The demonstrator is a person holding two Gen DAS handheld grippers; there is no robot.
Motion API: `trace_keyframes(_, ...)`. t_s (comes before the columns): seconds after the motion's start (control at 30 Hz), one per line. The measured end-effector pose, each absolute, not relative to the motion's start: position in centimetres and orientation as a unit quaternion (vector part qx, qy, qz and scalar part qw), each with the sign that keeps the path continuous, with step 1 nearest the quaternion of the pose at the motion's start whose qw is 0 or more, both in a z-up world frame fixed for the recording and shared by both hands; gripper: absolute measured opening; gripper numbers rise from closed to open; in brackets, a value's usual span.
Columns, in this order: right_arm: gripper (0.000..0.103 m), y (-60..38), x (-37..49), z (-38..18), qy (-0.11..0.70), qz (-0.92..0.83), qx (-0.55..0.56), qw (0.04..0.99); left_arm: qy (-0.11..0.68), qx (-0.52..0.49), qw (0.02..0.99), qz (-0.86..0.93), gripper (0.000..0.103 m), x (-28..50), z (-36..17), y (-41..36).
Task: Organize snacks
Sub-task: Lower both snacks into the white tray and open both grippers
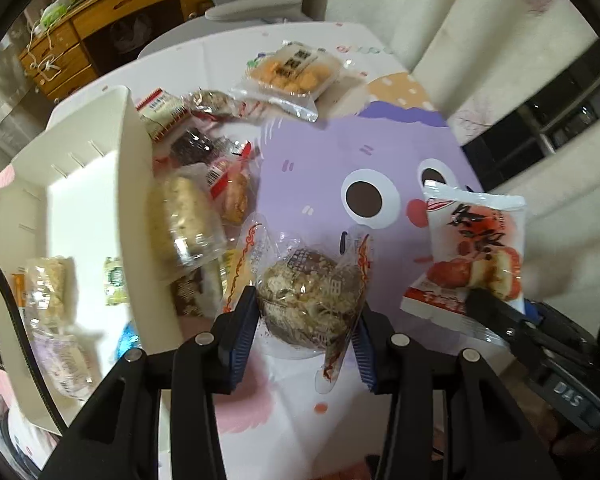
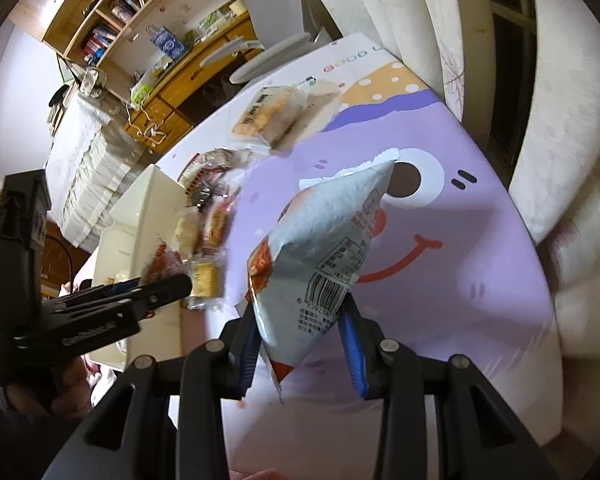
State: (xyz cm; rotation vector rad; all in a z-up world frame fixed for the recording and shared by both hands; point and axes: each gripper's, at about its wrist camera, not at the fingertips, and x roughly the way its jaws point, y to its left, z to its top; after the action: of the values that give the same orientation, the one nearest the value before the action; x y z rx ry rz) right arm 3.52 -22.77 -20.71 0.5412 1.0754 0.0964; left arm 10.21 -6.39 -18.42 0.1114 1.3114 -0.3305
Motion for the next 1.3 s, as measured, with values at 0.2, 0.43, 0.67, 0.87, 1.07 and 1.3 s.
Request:
trace_keyframes(0.2,0.037,-19.4,1.4,-18.8,0.480,0.028,0.262,0.837,0.589,0.063,0.787,-0.174,0.042,8.5,-14.9,-3.0)
trace_keyframes(0.43,0.037,-15.1,-0.1,-16.5,0.448,0.025,0.260,0.855,0.565,0.064,0.800,-0.189,0.043,7.4,-11.9,2.4)
trace_keyframes(0.67,0.037,-10.9,-0.7,-14.7,0.425,0.035,0.244,0.871,0.548,0.054,0.812,-0.192,0.043,7.0,-11.1,7.7)
trace_keyframes(0.87,0.037,-7.1,-0.8,-13.8,0.406,0.064,0.233,0.881,0.541,0.045,0.820,-0.179,0.043,6.7,-11.4,11.9)
trace_keyframes(1.07,0.037,-3.3,0.8,-13.8,0.413,0.105,0.218,0.878,0.552,0.041,0.818,-0.154,0.043,6.6,-12.4,16.1)
trace_keyframes(1.3,0.032,1.2,2.4,-14.1,0.420,0.155,0.188,0.874,0.545,0.037,0.827,-0.133,0.043,6.7,-13.1,19.6)
